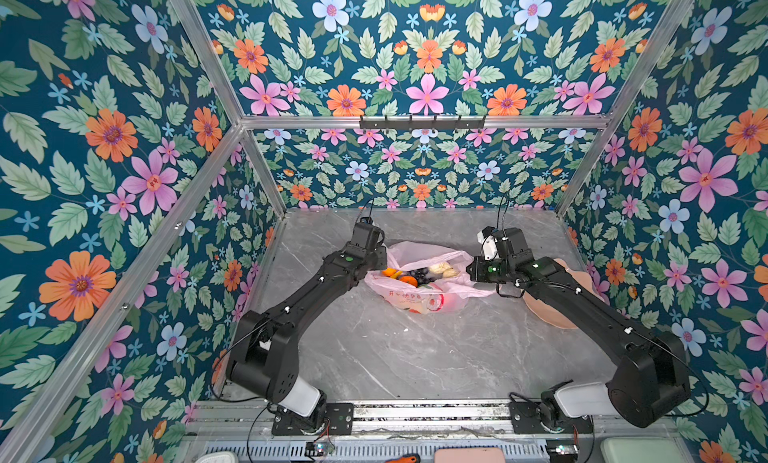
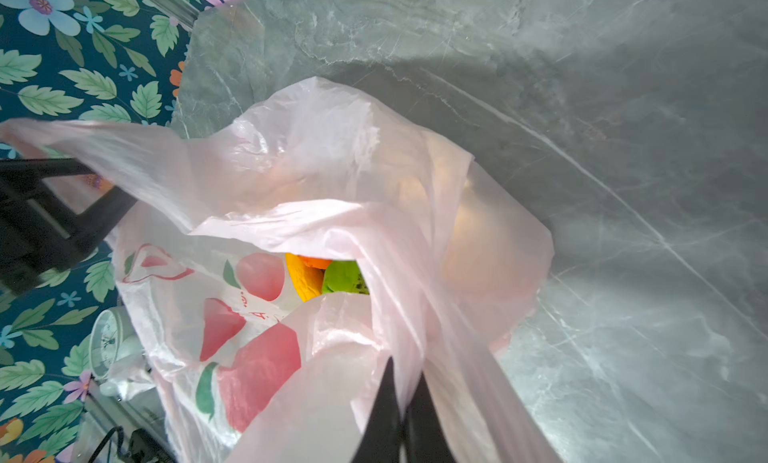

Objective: Take the fake fruits out of the plastic bag

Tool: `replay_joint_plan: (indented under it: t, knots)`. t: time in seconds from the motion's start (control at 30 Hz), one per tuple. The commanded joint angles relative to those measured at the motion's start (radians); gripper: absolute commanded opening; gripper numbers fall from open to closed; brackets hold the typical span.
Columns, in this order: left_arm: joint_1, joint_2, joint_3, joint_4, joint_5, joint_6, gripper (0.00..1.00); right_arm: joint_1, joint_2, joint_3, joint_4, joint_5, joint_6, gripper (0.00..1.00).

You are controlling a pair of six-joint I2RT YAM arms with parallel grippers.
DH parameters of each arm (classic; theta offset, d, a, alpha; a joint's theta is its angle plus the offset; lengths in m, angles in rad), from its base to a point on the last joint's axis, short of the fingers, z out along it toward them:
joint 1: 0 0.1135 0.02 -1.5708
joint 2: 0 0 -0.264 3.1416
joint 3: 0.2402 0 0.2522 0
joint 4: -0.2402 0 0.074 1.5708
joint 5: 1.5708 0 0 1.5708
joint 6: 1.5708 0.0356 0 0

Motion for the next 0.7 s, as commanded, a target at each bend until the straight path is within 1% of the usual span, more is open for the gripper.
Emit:
replay_joint_plan:
  t: [0.0, 0.07, 0.17, 0.33, 0.4, 0.5, 0.67]
  knots:
    - [-0.049, -0.063, -0.02, -0.054, -0.142, -0.026, 0.57, 0.001, -0.016, -0.01, 0.048, 0.035, 0.01, 0.0]
    - [-0.081, -0.074, -0.015, -0.095, -0.173, -0.041, 0.64, 0.009, -0.019, -0.009, 0.053, 0.028, 0.01, 0.0]
    - [-0.099, -0.05, -0.001, -0.154, -0.218, -0.068, 0.69, 0.023, -0.022, -0.005, 0.052, 0.038, -0.001, 0.0]
    - [-0.1, 0.005, -0.004, -0.203, -0.327, -0.1, 0.79, 0.025, -0.034, -0.008, 0.051, 0.061, 0.003, 0.0]
    - [-0.098, 0.027, -0.009, -0.193, -0.337, -0.102, 0.82, 0.025, -0.04, -0.01, 0.047, 0.075, 0.01, 0.0]
    - [-0.077, 0.063, -0.031, -0.145, -0.274, -0.098, 0.83, 0.025, -0.05, -0.013, 0.046, 0.086, 0.022, 0.0]
    - [-0.004, 0.133, -0.088, 0.004, -0.091, -0.095, 0.82, 0.023, -0.054, -0.023, 0.067, 0.066, 0.039, 0.0]
